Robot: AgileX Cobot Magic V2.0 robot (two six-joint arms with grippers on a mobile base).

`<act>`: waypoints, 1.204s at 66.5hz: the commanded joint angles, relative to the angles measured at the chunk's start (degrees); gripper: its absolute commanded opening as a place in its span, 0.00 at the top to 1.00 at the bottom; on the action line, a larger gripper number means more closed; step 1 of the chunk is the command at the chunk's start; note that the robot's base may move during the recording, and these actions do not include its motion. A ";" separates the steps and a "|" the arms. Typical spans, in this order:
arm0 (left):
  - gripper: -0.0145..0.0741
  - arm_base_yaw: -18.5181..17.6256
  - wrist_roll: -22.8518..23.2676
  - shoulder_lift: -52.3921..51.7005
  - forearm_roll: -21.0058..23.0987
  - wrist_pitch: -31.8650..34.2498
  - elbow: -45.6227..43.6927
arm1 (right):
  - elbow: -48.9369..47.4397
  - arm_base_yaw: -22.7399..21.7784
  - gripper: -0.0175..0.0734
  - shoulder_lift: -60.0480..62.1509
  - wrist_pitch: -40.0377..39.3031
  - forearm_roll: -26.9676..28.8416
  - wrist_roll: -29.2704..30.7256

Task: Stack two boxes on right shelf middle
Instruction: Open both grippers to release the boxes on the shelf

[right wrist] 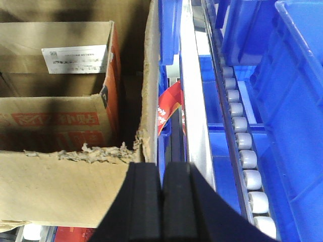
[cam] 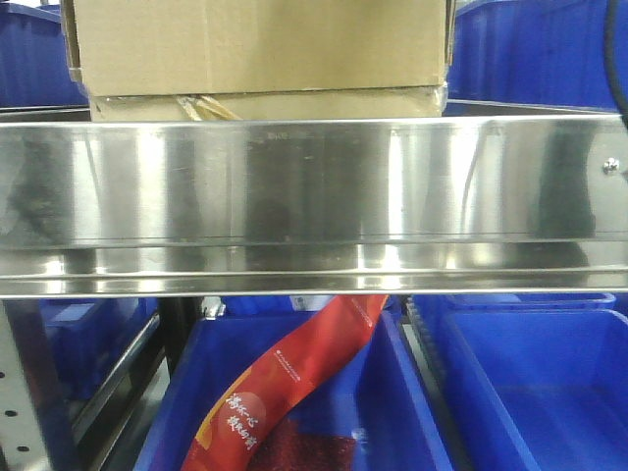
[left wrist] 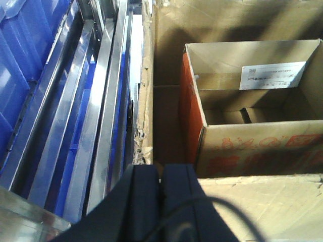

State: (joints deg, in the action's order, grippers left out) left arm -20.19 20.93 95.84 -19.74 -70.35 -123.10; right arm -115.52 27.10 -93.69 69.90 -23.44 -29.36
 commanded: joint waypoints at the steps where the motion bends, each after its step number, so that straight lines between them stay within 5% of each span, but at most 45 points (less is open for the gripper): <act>1: 0.96 -0.19 0.05 -0.11 -0.55 0.39 -0.52 | -0.45 0.00 0.99 0.67 -0.50 -1.08 0.38; 17: 0.96 -1.74 0.49 -6.14 2.76 0.76 5.12 | -0.20 0.75 0.99 1.81 -3.20 -1.50 0.38; 32: 0.96 -3.76 3.08 -16.08 2.80 16.48 23.97 | 6.18 0.97 0.99 5.81 -13.23 -1.61 0.38; 52: 0.96 -3.21 7.63 -29.78 1.38 38.17 52.04 | 31.82 0.97 0.99 18.53 -34.30 -2.40 0.38; 59: 0.96 -0.42 11.73 -33.97 1.38 41.78 59.83 | 41.21 0.87 0.99 24.11 -40.43 -3.31 0.00; 70: 0.96 4.39 11.87 -40.43 1.38 49.22 69.99 | 54.21 -1.82 0.99 32.14 -45.98 -3.31 -5.27; 80: 0.96 5.19 11.87 -48.65 1.38 56.75 80.24 | 66.71 -5.30 0.99 42.05 -54.48 -4.82 -5.69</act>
State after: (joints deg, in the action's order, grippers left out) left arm -15.32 32.53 50.86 -18.11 -18.64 -46.52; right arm -53.39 23.00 -56.58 20.74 -26.32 -34.49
